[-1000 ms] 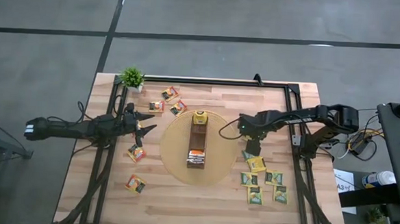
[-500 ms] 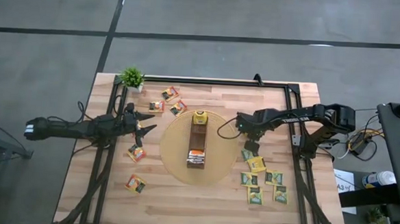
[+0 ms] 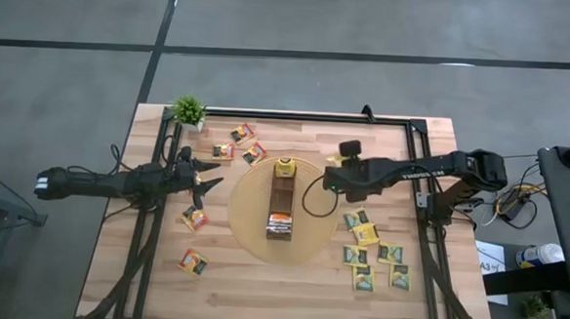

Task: Pick & Place Tea
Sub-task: Put the yellow tea bag into the top section of the wooden organizer

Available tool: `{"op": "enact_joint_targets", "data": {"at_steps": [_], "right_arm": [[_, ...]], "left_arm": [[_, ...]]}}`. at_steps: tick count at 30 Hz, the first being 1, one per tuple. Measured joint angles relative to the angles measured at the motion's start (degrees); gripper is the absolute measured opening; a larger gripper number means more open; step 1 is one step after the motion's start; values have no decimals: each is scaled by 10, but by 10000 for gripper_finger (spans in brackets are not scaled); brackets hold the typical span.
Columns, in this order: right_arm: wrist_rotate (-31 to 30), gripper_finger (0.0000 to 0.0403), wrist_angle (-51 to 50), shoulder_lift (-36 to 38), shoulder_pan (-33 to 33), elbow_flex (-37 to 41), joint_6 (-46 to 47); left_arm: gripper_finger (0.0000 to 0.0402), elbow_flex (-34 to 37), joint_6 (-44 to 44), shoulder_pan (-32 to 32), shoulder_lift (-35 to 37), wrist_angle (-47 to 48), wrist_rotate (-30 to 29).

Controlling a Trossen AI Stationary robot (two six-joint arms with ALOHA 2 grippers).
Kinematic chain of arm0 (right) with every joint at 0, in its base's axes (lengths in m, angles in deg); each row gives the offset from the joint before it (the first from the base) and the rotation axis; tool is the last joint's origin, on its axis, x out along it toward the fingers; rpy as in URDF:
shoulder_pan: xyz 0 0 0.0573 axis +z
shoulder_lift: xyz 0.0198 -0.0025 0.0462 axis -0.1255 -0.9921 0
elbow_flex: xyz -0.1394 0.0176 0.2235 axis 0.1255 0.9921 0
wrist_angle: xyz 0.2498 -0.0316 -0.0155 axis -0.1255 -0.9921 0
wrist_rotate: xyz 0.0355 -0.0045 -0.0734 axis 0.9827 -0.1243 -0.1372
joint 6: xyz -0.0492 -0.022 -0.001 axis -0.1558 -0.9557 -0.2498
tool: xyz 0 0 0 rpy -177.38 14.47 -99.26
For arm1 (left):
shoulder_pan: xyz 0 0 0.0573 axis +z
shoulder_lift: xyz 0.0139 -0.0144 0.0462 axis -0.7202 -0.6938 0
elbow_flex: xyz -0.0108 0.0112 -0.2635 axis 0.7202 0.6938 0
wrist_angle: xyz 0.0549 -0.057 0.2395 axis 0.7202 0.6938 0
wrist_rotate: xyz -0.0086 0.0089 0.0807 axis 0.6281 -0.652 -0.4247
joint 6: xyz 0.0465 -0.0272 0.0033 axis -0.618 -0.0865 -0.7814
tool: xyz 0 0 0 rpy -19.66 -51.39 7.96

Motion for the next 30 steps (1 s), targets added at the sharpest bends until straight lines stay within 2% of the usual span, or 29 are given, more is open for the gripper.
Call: {"op": "enact_joint_targets", "data": {"at_steps": [7,12,16,22,26,30], "right_arm": [[-118,8,51,-1,32,-29,-157],[-198,8,136,-4,43,-30,-298],[-213,8,226,-17,50,-20,-437],[-269,8,358,-83,56,-19,-620],[-282,8,404,-135,55,-29,-683],[-289,8,415,-173,55,-50,-689]], "left_arm": [[202,0,0,0,0,0,0],[202,0,0,0,0,0,0],[202,0,0,0,0,0,0],[202,0,0,0,-2,-1,0],[202,0,0,0,-3,-1,0],[202,0,0,0,-3,0,0]]}}
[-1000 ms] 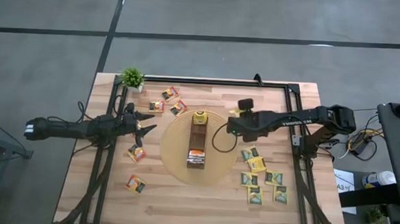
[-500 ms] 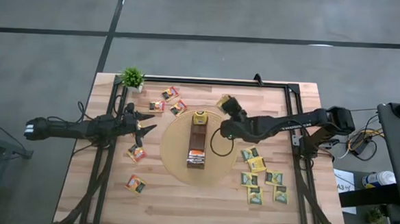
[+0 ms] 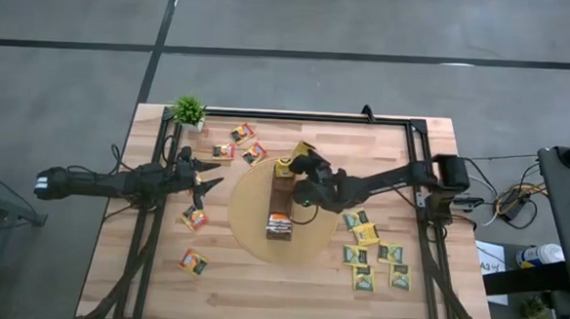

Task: Pick & Place Tea
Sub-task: Put the yellow tea bag into the top section of the wooden organizer

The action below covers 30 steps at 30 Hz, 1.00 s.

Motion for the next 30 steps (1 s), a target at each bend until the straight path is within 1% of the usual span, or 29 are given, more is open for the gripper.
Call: {"op": "enact_joint_targets", "data": {"at_steps": [7,14,17,24,30], "right_arm": [[8,8,9,-41,13,-42,4],[56,8,12,-83,31,-69,0],[62,8,13,-99,33,-71,-26],[63,8,14,-111,32,-68,-56],[89,8,26,-107,32,-68,-65]], "left_arm": [[202,0,0,0,-1,0,0],[202,0,0,0,-4,0,0],[202,0,0,0,-4,0,0],[202,0,0,0,-4,0,0],[202,0,0,0,-4,0,0]]}}
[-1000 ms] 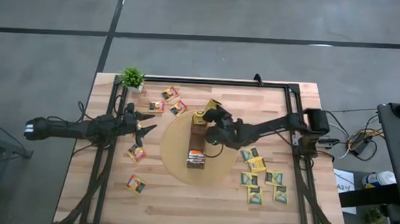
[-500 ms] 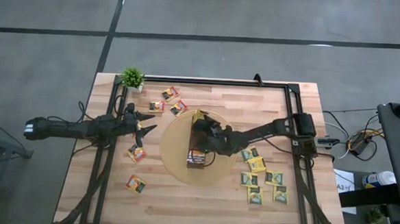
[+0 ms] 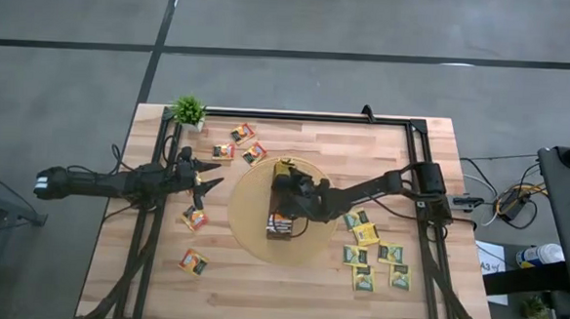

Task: Pick & Place Tea
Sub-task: Put the yellow tea bag into the top section of the wooden organizer

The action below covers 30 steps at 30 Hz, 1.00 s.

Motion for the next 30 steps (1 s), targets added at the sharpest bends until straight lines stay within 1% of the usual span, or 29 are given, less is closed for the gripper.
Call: {"op": "enact_joint_targets", "data": {"at_steps": [5,10,17,20,25,27,30], "right_arm": [[33,8,3,-1,0,0,-8],[34,8,3,-6,-1,0,-5],[34,8,1,1,-6,-6,39],[39,8,0,4,-7,-13,47],[69,9,-8,5,-7,-19,57],[76,17,-26,5,-7,-25,81],[82,43,-57,5,-10,-35,131]], "left_arm": [[202,0,0,0,0,0,0],[202,0,0,0,0,0,0],[202,0,0,0,0,0,0],[202,0,0,0,0,0,0],[202,0,0,0,0,0,0],[202,0,0,0,0,0,0],[202,0,0,0,0,0,0]]}}
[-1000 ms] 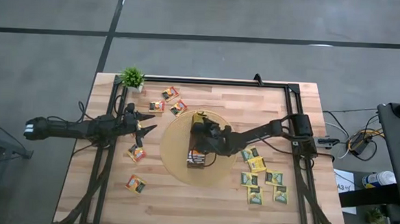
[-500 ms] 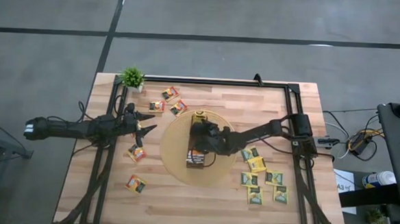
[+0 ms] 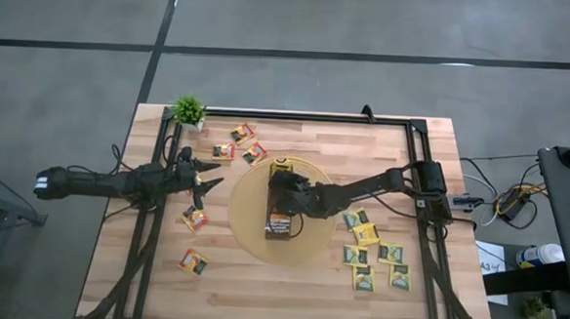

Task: Pick & Place Tea
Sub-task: Put the yellow tea bag into the top section of the wooden organizer

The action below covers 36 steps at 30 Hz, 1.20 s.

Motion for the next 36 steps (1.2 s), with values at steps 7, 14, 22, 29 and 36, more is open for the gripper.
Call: {"op": "enact_joint_targets", "data": {"at_steps": [7,14,22,29,36], "right_arm": [[-16,123,-50,0,-8,-26,65],[-66,173,-51,14,-15,-54,136],[190,180,-154,126,-29,-52,455],[529,166,-128,180,-101,-18,675],[535,158,-96,122,-151,-3,747]], "left_arm": [[202,0,0,0,0,0,0],[202,0,0,0,0,0,0],[202,0,0,0,0,0,0],[202,0,0,0,0,0,0],[202,0,0,0,-1,0,0]]}}
